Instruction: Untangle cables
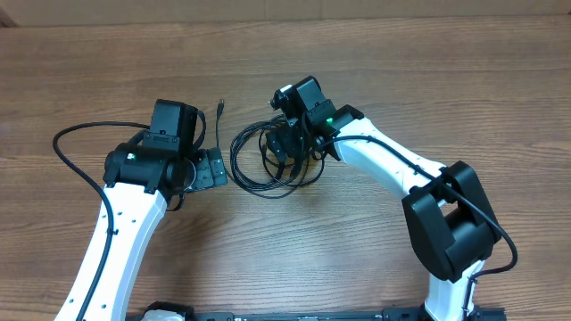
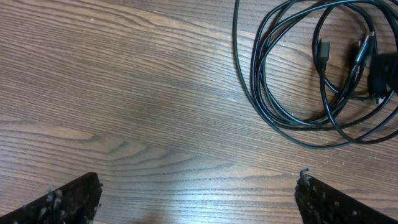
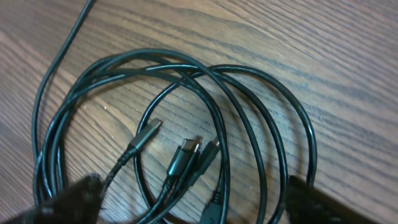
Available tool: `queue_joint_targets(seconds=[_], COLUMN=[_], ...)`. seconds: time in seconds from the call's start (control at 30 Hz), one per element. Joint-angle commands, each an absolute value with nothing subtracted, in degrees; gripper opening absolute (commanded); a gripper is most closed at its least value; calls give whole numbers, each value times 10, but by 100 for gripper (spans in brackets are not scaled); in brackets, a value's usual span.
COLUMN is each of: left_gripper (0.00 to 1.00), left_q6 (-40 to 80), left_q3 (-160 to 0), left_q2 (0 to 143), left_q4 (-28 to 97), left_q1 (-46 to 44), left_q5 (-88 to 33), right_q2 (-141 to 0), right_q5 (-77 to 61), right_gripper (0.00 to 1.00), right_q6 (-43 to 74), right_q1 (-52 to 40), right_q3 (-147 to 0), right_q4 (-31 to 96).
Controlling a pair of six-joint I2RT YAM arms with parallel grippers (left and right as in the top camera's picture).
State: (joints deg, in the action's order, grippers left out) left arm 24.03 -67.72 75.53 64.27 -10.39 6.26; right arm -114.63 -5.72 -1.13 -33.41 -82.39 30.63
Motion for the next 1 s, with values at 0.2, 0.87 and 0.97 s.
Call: queue_joint_targets(seconds=[0.2, 0.87, 0.97], left_gripper=[100, 100, 99], left_q6=[238, 238, 238], left_q3=[-676, -676, -676], left_q2=[749, 749, 749], left_q4=[645, 647, 647], left_q1=[-102, -102, -102], left_q5=[70, 63, 63], right_q2=[-1178, -1197, -1197], right_q5=[-56, -45, -45], right_gripper=[69, 18, 4], right_q6=[46, 123, 123], right_q1=[-335, -334, -334], right_q3=[-825, -808, -809], right_q4=[290, 302, 302])
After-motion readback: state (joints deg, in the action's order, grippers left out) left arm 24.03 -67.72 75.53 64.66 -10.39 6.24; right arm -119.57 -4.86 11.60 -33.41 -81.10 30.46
